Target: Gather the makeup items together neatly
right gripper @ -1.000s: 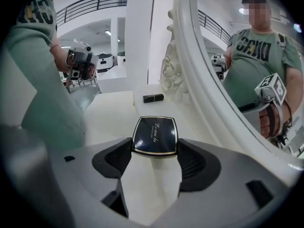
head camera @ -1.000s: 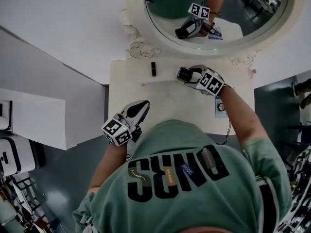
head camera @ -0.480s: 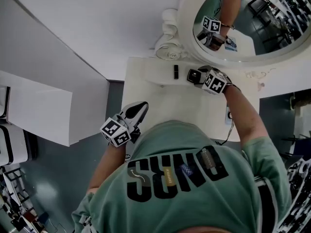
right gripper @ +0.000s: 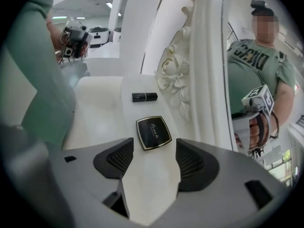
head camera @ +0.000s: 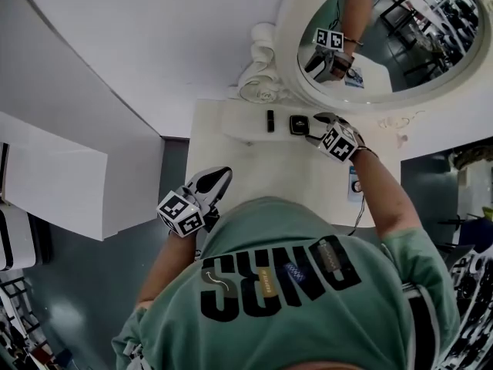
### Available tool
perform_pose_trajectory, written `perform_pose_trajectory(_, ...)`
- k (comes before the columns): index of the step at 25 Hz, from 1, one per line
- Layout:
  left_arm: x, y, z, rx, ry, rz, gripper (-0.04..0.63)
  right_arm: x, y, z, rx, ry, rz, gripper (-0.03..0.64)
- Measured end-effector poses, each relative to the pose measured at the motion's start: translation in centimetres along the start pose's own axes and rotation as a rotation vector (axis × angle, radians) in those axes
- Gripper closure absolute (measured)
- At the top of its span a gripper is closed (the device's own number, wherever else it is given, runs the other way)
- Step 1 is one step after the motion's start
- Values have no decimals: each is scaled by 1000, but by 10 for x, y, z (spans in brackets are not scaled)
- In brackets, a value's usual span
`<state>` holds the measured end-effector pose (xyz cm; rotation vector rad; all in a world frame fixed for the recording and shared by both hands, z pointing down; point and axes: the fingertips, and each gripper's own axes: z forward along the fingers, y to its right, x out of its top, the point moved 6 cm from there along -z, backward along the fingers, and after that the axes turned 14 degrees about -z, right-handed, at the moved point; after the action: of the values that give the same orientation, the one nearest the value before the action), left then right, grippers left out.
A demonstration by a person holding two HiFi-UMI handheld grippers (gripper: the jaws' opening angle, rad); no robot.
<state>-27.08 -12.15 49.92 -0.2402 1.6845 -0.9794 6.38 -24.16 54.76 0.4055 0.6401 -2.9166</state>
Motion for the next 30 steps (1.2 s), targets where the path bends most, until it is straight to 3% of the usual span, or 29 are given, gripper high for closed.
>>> perform_pose_trajectory(4, -6, 5, 9, -13, -12, 0, 586, -29, -34, -36, -10, 85, 146, 348)
perform_pose_trajectory(10, -25, 26, 46, -35, -66, 4, 586, -133, -91, -83, -46, 111, 456, 362)
perform_pose_trajectory(13, -38, 47, 84, -51, -98, 22, 586, -180, -109, -103, -74, 133, 549, 377)
perform_pose_trajectory(17, -62, 81, 146, -71, -121, 33, 586, -238, -126, -115, -75, 152, 574, 388)
perform_pose_trajectory(21, -89, 123, 198, -73, -159, 40, 586, -272, -160, -113, 3, 200, 578, 388)
perform_pose_trajectory(25, -120, 160, 244, -63, -181, 41, 586, -289, -185, -96, 74, 226, 524, 379)
perform_pose_trajectory(30, -145, 189, 263, -21, -201, 60, 586, -292, -201, -70, 84, 214, 508, 364)
